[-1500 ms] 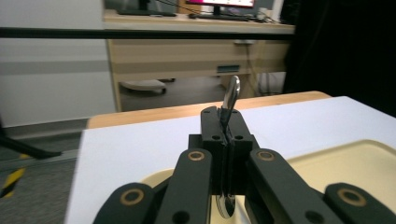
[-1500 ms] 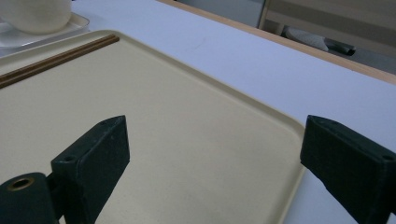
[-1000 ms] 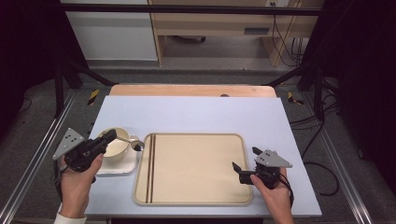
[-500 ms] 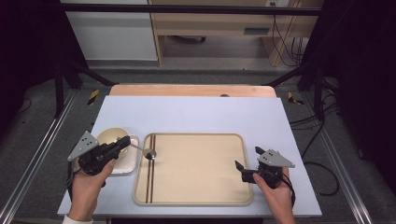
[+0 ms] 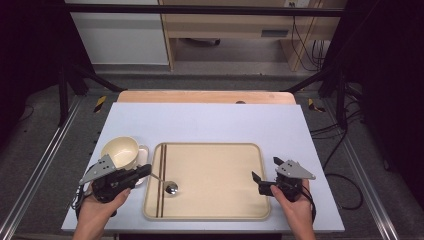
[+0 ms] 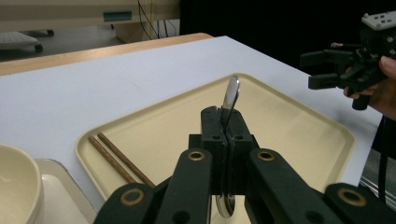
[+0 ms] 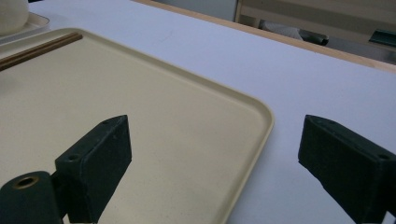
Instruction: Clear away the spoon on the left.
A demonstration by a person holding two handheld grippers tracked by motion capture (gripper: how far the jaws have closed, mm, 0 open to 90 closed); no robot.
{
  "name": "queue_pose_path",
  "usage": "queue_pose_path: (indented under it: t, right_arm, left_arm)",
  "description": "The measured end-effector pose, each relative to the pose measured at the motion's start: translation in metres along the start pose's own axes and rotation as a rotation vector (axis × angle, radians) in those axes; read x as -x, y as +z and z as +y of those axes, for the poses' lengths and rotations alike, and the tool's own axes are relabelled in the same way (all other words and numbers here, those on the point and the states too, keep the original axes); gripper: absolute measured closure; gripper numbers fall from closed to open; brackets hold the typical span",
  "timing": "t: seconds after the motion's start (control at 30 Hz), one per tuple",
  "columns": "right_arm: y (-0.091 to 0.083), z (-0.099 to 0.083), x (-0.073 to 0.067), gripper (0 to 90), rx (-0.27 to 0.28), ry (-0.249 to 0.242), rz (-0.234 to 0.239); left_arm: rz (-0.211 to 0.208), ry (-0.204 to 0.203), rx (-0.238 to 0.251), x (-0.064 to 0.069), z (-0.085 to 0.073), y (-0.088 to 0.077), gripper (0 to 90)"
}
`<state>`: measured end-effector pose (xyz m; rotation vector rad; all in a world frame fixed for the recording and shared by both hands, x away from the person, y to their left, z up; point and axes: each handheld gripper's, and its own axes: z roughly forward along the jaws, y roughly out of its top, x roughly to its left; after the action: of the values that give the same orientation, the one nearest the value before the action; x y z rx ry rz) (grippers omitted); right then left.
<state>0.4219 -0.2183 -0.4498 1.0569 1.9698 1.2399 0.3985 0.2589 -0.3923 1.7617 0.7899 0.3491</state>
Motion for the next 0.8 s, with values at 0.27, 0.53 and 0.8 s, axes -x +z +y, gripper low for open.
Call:
queue_pose_path:
  t: [0.27, 0.53, 0.8]
  right_arm:
    - [0.001, 0.000, -0.001, 9.9, -0.009, 0.004, 0.001]
    - [0.001, 0.000, 0.000, 9.8, -0.009, 0.007, 0.002]
    - [0.002, -0.001, -0.001, 9.8, -0.014, 0.002, 0.007]
  left_arm:
    - [-0.026, 0.023, -0.077, 0.000, 0.001, 0.009, 89.2]
    - [-0.026, 0.035, -0.101, -0.004, 0.005, 0.021, 87.4]
    - [0.035, 0.054, -0.132, -0.015, 0.007, 0.049, 80.3]
